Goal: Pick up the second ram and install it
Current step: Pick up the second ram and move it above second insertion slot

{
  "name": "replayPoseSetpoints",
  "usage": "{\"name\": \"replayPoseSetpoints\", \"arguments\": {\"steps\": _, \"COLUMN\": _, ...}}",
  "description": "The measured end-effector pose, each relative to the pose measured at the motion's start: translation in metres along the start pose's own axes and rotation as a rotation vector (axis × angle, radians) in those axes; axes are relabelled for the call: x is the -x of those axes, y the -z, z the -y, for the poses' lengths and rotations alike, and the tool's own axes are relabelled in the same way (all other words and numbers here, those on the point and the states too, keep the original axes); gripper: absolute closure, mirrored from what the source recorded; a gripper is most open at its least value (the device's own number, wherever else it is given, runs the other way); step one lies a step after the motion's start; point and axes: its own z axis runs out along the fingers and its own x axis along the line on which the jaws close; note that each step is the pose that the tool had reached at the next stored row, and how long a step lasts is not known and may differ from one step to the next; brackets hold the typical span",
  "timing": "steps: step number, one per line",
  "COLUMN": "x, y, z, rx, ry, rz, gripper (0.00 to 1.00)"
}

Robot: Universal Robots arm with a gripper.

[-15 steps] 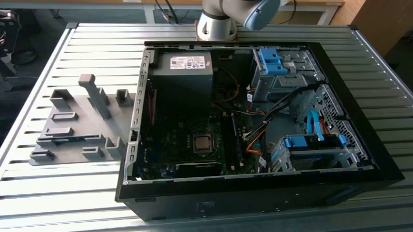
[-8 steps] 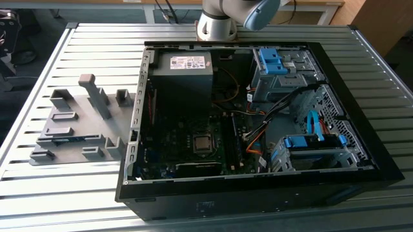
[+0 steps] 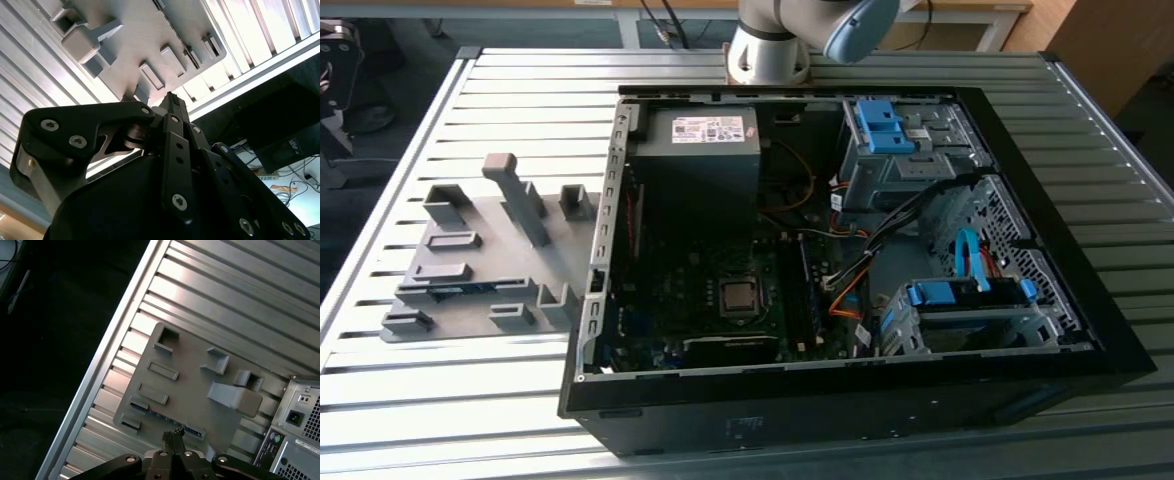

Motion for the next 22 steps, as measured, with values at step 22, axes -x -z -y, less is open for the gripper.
{"name": "replayPoseSetpoints", "arguments": {"steps": 22, "x": -0.0001, "y": 0.0000, "z": 0.0000, "rx": 0.0010, "ry": 0.043, "rz": -0.0019, "gripper": 0.89}}
